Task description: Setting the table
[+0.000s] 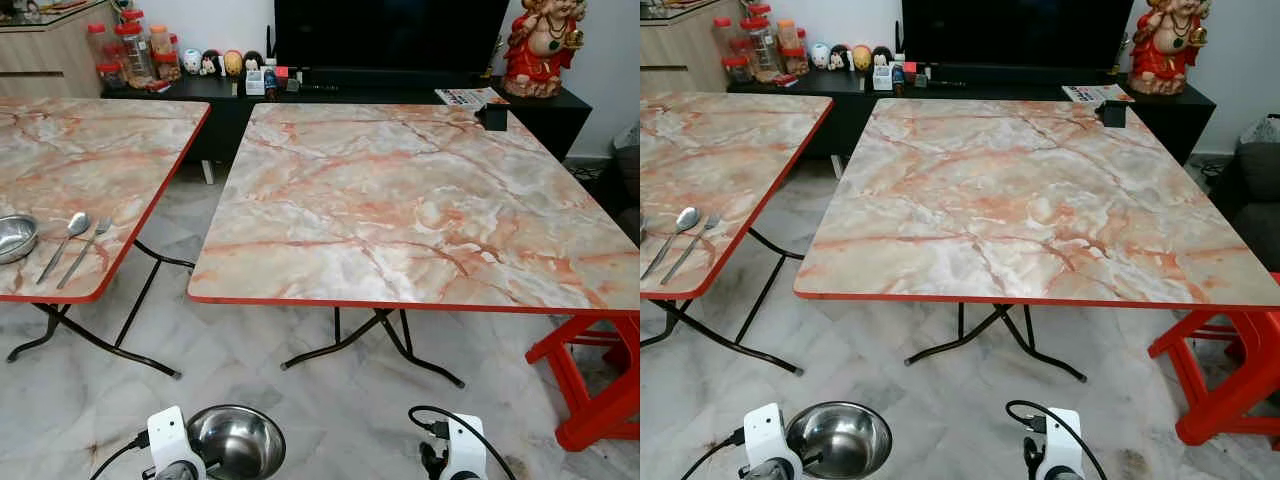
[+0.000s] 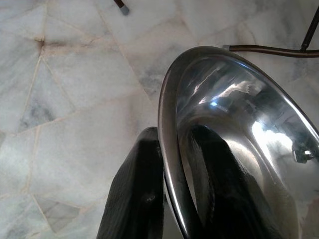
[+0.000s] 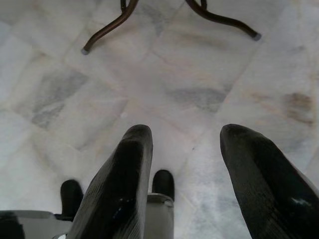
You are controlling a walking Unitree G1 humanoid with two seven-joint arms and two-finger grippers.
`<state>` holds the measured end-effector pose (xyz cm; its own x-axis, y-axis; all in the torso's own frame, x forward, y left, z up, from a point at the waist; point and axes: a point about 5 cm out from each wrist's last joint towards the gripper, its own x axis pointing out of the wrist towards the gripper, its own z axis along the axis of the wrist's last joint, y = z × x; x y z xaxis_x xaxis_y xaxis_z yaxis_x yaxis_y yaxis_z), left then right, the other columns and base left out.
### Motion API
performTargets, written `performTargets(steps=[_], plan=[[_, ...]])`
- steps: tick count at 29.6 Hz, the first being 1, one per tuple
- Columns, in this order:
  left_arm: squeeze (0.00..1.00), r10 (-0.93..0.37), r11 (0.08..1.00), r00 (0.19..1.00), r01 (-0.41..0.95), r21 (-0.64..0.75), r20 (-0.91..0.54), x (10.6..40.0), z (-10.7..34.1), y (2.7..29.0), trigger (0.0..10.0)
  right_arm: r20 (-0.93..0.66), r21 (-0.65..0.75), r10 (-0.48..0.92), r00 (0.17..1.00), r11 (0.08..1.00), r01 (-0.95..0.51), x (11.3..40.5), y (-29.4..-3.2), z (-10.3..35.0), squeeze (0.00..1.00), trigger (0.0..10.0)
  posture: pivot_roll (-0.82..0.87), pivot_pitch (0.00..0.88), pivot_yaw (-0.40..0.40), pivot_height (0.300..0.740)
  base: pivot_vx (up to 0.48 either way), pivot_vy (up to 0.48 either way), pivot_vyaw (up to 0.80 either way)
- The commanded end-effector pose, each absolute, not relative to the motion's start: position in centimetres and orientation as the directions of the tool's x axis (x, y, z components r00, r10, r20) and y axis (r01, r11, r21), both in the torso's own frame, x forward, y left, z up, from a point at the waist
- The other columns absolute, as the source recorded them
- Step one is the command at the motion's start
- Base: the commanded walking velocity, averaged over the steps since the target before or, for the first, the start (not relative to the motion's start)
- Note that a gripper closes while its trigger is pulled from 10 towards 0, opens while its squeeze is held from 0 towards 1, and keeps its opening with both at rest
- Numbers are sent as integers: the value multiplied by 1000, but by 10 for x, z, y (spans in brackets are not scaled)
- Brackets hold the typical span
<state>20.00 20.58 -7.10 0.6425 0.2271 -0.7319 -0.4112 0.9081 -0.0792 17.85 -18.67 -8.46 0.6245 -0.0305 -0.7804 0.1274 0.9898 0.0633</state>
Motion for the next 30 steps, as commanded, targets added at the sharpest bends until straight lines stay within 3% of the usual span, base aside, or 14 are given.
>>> performTargets(steps=[1, 25, 30], plan=[[0, 224, 912, 634, -404, -71, -741, 200, -72, 205, 10000, -765, 30, -66, 641, 990, 138, 182, -194, -82, 0, 10000, 3, 0, -38, 740, 0, 0, 656], [0, 226, 908, 634, -411, -75, -739, 202, -71, 205, 10000, -785, 2, -101, 611, 986, 166, 180, -201, -83, 0, 10000, -4, 0, -40, 740, 0, 0, 61], [0, 228, 911, 635, -407, -68, -738, 202, -70, 205, 10000, -781, 6, -101, 616, 986, 169, 180, -201, -82, 0, 10000, -5, 0, -39, 740, 0, -264, 0]])
